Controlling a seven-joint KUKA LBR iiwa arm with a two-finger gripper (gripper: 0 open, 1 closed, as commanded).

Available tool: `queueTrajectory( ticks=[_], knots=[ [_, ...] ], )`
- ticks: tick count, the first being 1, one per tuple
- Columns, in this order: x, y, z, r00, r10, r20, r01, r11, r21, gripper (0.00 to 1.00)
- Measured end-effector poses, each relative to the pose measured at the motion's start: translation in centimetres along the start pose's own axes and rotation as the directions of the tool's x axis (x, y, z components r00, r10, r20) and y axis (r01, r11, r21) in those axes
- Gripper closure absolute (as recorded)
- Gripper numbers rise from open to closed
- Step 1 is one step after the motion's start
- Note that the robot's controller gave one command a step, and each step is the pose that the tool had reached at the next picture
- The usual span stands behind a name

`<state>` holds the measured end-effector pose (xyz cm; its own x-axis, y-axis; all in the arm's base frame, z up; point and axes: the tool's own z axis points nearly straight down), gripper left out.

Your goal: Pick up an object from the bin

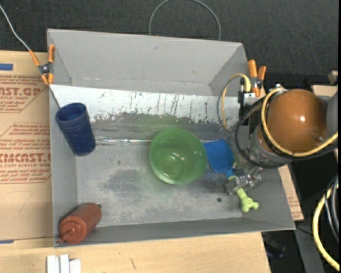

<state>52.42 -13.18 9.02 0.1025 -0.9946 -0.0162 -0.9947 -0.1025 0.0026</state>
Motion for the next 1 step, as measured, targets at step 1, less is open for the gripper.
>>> queueTrajectory(
  ticks=[1],
  knots=[
    [-0.06, -0.04, -0.76, 1.0, -0.002, 0.001, 0.002, 1.0, 0.001, 1.0]
  ],
)
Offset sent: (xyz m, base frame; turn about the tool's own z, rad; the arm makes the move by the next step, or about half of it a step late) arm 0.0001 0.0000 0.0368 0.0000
